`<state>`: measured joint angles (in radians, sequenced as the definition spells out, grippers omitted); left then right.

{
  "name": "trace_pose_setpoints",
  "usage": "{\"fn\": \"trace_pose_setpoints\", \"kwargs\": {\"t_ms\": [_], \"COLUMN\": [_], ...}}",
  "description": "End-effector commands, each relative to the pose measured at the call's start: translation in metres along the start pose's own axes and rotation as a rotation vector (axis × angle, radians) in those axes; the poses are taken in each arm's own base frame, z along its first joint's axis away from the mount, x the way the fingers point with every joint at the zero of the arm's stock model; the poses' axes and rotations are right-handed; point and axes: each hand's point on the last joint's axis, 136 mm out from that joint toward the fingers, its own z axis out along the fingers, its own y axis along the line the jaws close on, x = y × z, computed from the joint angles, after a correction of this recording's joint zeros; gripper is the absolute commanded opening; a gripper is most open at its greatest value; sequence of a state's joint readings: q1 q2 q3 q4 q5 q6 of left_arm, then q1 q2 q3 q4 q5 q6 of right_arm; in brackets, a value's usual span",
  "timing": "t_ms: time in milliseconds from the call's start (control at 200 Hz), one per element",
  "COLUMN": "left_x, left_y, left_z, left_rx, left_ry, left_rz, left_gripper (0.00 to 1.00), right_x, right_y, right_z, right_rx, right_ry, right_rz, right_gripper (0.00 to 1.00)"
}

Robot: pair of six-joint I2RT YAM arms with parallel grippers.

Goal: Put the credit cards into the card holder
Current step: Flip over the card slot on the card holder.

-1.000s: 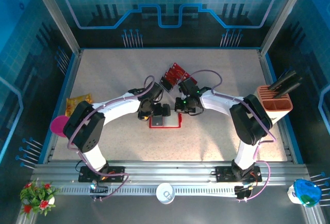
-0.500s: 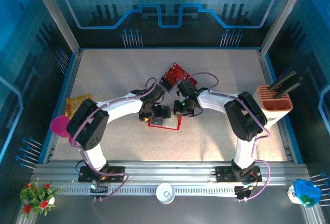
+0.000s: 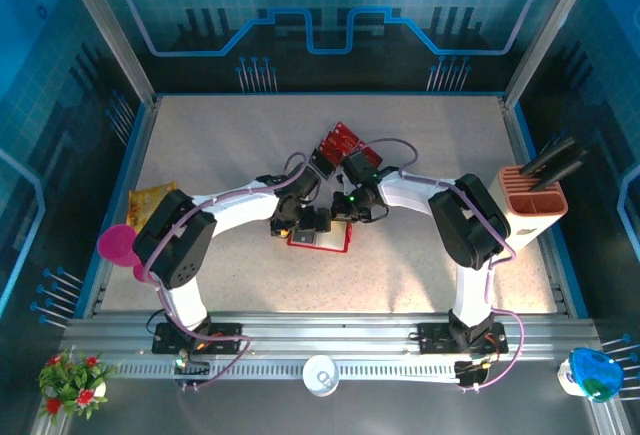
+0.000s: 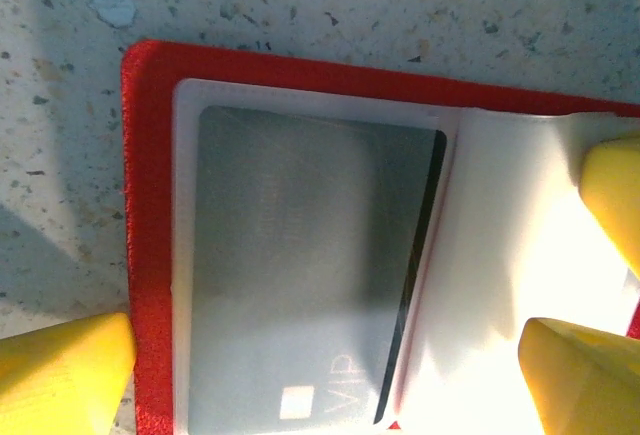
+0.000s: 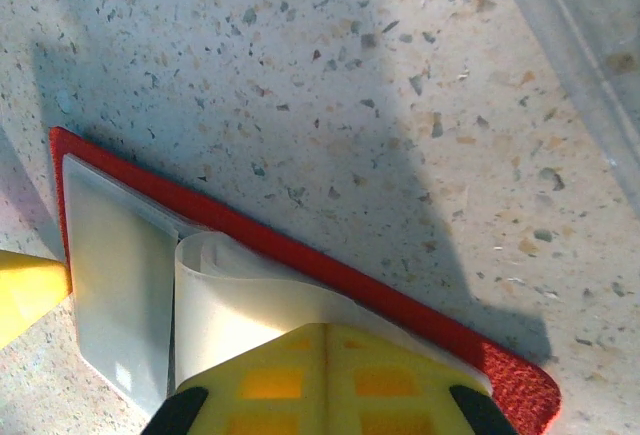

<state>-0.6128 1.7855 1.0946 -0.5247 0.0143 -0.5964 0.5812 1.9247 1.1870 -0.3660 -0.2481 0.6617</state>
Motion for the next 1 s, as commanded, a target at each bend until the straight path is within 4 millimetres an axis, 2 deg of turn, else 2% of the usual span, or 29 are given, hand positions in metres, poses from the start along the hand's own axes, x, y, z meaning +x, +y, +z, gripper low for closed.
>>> {"fn": "trace_pose_setpoints", "kwargs": {"t_ms": [0, 165, 340, 480, 600, 770, 996], "left_x": [0.010, 0.015, 0.019, 0.021, 0.021, 0.021, 0.022], "left_y": [0.010, 0.014, 0.011, 0.010, 0.010, 0.009, 0.009], "left_z": [0.011, 0.014, 0.017, 0.019, 0.019, 0.020, 0.021], "left_rx": [-0.043, -0.055, -0.030, -0.019, -0.015, -0.011, -0.010], "left_ry": [0.029, 0.046, 0.056, 0.063, 0.065, 0.070, 0.075], "left_rz": [0.039, 0.057, 0.067, 0.073, 0.078, 0.083, 0.086], "left_gripper": [0.99, 0.99, 0.91, 0.89, 0.88, 0.86, 0.86], "right_x": [0.007, -0.001, -0.012, -0.007, 0.008, 0.027, 0.035], "right_y": [-0.007, -0.001, 0.016, 0.025, 0.026, 0.017, -0.013], "right_z": [0.009, 0.000, -0.032, -0.047, -0.044, -0.029, -0.022], "right_rx": [0.020, 0.012, -0.011, -0.014, 0.011, 0.066, 0.141], "right_ry": [0.049, 0.028, -0.064, -0.120, -0.137, -0.144, -0.158], "right_rz": [0.035, 0.028, 0.038, 0.076, 0.124, 0.186, 0.231], "right_gripper": [0.04, 0.05, 0.11, 0.13, 0.13, 0.13, 0.11]}}
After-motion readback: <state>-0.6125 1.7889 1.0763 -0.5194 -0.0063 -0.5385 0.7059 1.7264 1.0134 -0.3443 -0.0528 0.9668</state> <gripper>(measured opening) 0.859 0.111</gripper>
